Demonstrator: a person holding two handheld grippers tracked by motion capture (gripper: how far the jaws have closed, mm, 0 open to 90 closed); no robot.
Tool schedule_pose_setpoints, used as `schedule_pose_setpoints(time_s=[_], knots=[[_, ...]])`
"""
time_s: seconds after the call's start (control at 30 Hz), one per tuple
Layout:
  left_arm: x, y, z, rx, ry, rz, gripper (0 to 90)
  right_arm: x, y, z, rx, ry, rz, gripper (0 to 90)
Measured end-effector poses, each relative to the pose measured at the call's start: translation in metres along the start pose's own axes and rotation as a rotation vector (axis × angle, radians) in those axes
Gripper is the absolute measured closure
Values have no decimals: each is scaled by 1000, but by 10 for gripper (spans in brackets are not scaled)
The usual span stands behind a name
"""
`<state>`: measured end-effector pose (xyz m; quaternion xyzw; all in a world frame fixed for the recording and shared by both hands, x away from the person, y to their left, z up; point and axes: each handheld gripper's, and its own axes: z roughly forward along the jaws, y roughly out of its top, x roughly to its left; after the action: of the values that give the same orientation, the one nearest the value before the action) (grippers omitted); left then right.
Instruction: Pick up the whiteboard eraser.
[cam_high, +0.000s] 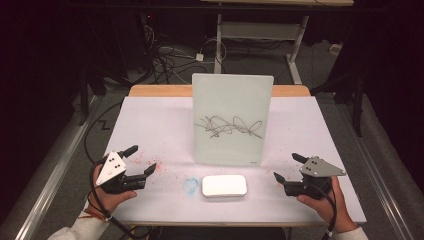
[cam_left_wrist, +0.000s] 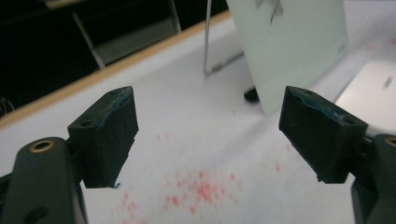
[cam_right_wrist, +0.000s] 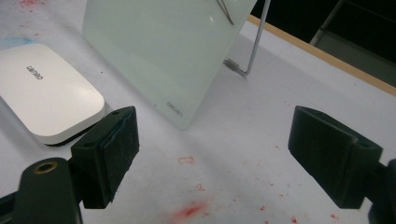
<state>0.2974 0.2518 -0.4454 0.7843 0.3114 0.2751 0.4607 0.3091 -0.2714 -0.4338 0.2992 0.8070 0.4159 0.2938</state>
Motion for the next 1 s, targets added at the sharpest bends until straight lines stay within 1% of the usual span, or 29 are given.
schedule_pose_setpoints(time_s=[0.03,0.07,0.1,0.13,0.17,0.2,0.23,0.27,0.3,0.33,0.37,0.43,0.47,0.5,0.53,0.57,0.6,0.63,0.67,0.73,0.77,0.8,0.87,0.9,0.93,0.97,1.0], knots=[[0,0,0,0,0,0,188,0,0,0,0,0,0,168],[-3,-3,3,32,-11,7,189,1,-1,1,-2,15,5,168],[-7,-5,7,67,-19,26,193,1,-1,1,-2,18,2,168],[-7,-5,7,67,-19,26,193,1,-1,1,-2,18,2,168],[-10,-5,8,78,-25,34,193,2,0,2,-2,31,-3,168],[-11,-5,9,82,-19,51,193,3,0,2,-3,45,-8,169],[-12,-7,11,106,-32,44,193,3,0,3,-1,56,-10,171],[-12,-8,13,116,-36,39,194,3,1,3,0,64,-13,175],[-12,-8,13,116,-36,39,196,3,1,4,3,86,-15,177],[-12,-10,16,138,-46,34,196,2,2,5,7,114,-17,177],[-12,-10,16,138,-46,34,196,2,3,7,16,134,-16,183],[-14,-11,17,151,-54,32,196,4,7,9,24,171,-41,209],[-16,-12,17,152,-57,37,196,4,7,9,24,171,-41,209],[-18,-12,17,153,-62,44,196,5,10,10,26,187,-63,217],[-19,-12,16,156,-65,57,197,7,13,11,35,200,-69,217],[-21,-12,14,153,-64,72,223,11,20,15,43,236,-97,225],[-21,-12,13,149,-64,77,223,11,20,15,43,236,-97,225],[-21,-12,12,150,-66,72,233,14,24,18,49,247,-108,225],[-21,-12,11,150,-65,66,233,20,32,24,64,292,-136,222],[-22,-14,10,158,-63,69,233,28,40,31,69,325,-172,222],[-22,-14,10,159,-66,65,233,28,40,31,69,325,-172,222],[-22,-15,9,162,-66,67,230,37,47,38,81,367,-196,220],[-23,-16,7,167,-70,69,229,46,53,47,100,410,-223,219],[-23,-17,6,165,-69,66,229,46,53,47,100,410,-223,219],[-23,-18,6,169,-70,64,229,52,55,52,110,426,-240,218],[-23,-18,5,172,-70,63,229,62,60,63,146,464,-280,217],[-23,-19,4,174,-71,63,229,62,60,63,146,464,-280,217]])
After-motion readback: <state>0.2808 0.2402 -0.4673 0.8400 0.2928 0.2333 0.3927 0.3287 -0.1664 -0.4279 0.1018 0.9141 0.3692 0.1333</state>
